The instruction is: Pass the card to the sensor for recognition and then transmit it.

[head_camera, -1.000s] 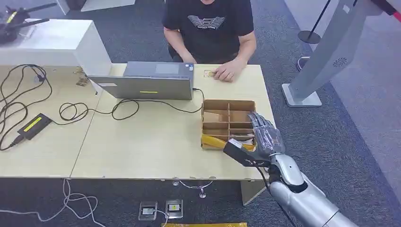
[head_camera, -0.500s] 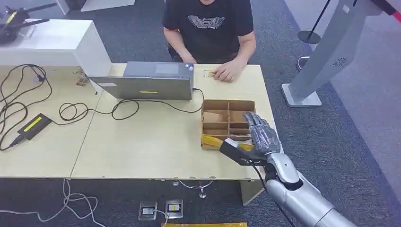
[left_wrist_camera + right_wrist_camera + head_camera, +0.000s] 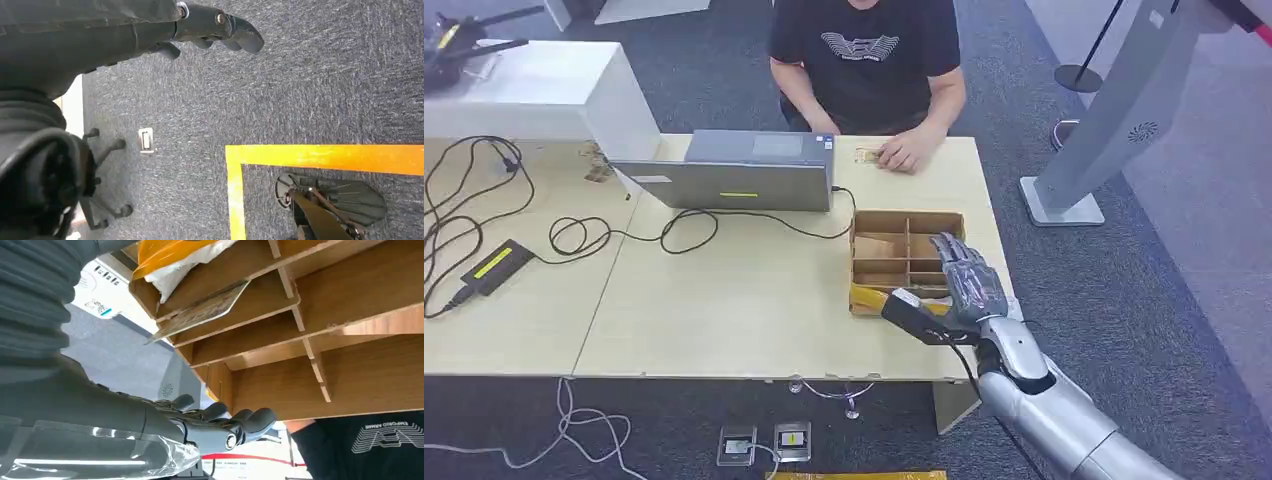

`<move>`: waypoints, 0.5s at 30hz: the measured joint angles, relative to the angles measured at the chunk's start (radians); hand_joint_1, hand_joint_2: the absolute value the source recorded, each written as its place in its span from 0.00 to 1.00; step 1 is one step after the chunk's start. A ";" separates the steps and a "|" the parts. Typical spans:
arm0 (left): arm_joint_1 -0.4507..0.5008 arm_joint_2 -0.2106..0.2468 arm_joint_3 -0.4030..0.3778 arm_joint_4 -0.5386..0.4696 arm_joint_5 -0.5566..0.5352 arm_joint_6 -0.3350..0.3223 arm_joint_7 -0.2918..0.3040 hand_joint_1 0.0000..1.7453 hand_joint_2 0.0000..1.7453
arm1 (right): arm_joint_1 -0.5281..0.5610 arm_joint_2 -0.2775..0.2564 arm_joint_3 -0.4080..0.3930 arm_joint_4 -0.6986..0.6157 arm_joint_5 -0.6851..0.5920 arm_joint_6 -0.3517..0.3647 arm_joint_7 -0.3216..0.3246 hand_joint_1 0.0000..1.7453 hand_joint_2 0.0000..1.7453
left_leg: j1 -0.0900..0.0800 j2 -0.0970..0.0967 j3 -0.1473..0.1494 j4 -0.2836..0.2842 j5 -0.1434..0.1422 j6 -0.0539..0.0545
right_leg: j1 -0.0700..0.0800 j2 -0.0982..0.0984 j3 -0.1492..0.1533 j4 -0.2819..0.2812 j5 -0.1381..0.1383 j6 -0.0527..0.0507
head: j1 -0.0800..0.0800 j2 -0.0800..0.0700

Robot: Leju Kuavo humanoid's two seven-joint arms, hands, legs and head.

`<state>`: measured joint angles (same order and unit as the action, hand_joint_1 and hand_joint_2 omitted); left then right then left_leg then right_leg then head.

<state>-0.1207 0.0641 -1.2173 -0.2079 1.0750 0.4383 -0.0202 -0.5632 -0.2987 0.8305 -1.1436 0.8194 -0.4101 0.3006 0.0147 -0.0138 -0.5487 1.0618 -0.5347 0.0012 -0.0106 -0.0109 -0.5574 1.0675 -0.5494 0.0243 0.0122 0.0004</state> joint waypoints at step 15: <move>0.000 0.000 0.000 0.000 0.000 0.001 0.000 0.00 0.00 | -0.018 0.010 0.014 0.053 -0.015 -0.012 -0.003 0.00 1.00 | 0.000 0.000 0.000 0.000 0.000 0.000 | 0.000 0.000 0.000 0.000 0.000 0.000 | 0.000 0.000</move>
<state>-0.1207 0.0641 -1.2173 -0.2079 1.0746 0.4395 -0.0202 -0.5812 -0.2884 0.8442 -1.0902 0.8041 -0.4223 0.2976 0.0147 -0.0138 -0.5486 1.0618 -0.5346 0.0012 -0.0106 -0.0110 -0.5575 1.0675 -0.5494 0.0243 0.0122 0.0000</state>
